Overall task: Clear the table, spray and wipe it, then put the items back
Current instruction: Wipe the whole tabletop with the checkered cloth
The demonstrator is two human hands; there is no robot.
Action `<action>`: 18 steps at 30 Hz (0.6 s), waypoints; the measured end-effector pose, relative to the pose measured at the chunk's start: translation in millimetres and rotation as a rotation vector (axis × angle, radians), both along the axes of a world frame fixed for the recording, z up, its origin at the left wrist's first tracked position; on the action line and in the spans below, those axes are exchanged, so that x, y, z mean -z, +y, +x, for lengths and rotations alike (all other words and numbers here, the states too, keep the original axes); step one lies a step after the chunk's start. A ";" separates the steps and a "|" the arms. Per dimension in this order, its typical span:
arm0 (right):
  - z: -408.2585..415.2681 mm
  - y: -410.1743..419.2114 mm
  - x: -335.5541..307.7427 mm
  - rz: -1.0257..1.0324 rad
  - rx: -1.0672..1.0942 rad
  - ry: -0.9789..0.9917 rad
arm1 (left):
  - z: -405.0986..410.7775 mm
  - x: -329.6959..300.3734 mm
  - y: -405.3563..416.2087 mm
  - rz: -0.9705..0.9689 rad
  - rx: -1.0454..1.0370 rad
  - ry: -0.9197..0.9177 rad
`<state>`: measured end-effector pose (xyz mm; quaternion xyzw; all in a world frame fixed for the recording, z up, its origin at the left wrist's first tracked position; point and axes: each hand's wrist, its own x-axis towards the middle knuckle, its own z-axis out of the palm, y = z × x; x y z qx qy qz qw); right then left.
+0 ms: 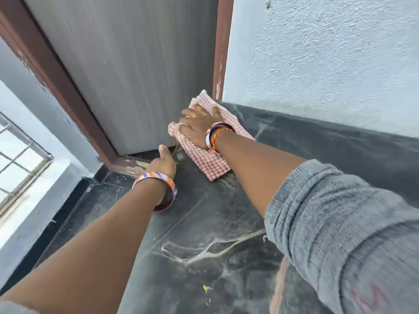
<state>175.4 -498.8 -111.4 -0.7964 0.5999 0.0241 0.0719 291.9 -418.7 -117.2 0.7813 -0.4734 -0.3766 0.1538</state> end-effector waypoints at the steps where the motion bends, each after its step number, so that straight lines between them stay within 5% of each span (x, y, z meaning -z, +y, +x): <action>1: -4.9 -9.0 -0.1 0.012 0.041 -0.019 | -6.0 0.4 -2.7 0.002 -0.002 -0.024; 10: -30.6 -2.9 9.1 -0.043 0.246 -0.164 | -11.3 -0.1 8.3 -0.055 0.008 -0.186; 14: -98.4 38.9 7.4 -0.025 0.341 -0.155 | -12.4 -5.4 11.0 -0.054 0.018 -0.196; 18: -207.5 98.4 6.9 -0.018 0.677 -0.133 | -11.9 -6.4 15.0 -0.048 0.037 -0.220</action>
